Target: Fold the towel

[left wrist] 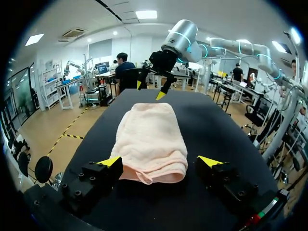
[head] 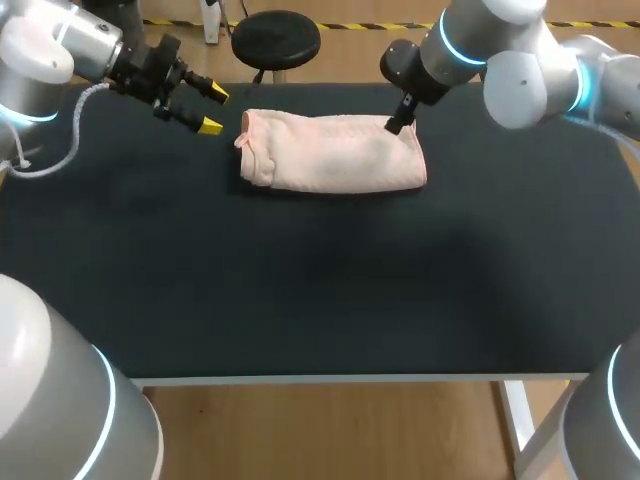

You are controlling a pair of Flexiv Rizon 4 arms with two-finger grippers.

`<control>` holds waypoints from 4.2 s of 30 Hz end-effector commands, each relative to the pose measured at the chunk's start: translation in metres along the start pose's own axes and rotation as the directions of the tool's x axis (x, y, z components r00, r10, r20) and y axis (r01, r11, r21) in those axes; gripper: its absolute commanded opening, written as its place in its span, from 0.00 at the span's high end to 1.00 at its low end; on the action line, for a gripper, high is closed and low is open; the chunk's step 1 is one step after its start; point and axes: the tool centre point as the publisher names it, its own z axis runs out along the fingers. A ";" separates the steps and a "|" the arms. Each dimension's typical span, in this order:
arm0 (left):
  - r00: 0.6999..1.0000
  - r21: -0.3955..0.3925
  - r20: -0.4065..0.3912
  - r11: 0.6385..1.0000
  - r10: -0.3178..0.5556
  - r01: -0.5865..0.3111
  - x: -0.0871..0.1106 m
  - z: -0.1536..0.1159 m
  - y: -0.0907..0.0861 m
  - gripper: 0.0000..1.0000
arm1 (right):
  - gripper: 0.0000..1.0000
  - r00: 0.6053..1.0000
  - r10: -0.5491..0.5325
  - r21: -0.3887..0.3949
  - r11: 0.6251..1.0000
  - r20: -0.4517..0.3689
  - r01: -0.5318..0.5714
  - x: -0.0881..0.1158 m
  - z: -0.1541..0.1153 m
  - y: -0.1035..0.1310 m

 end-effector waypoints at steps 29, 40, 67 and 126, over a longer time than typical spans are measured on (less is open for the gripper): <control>0.994 -0.007 0.113 1.000 -0.001 0.002 0.010 -0.001 -0.004 0.00 | 0.00 0.791 0.604 -0.176 0.772 -0.094 -0.610 0.010 -0.004 0.007; 0.994 -0.007 0.113 1.000 -0.001 0.002 0.010 -0.001 -0.004 0.00 | 0.00 0.330 0.841 -0.011 0.360 -0.429 -0.933 0.007 -0.023 -0.026; 0.994 -0.007 0.113 1.000 -0.001 0.002 0.010 -0.001 -0.004 0.00 | 0.00 0.081 0.814 0.241 0.263 -0.576 -0.934 0.027 0.018 -0.061; 0.994 -0.007 0.113 1.000 -0.001 0.002 0.010 -0.001 -0.004 0.00 | 0.00 0.117 0.775 0.251 0.338 -0.621 -0.907 0.036 0.060 -0.035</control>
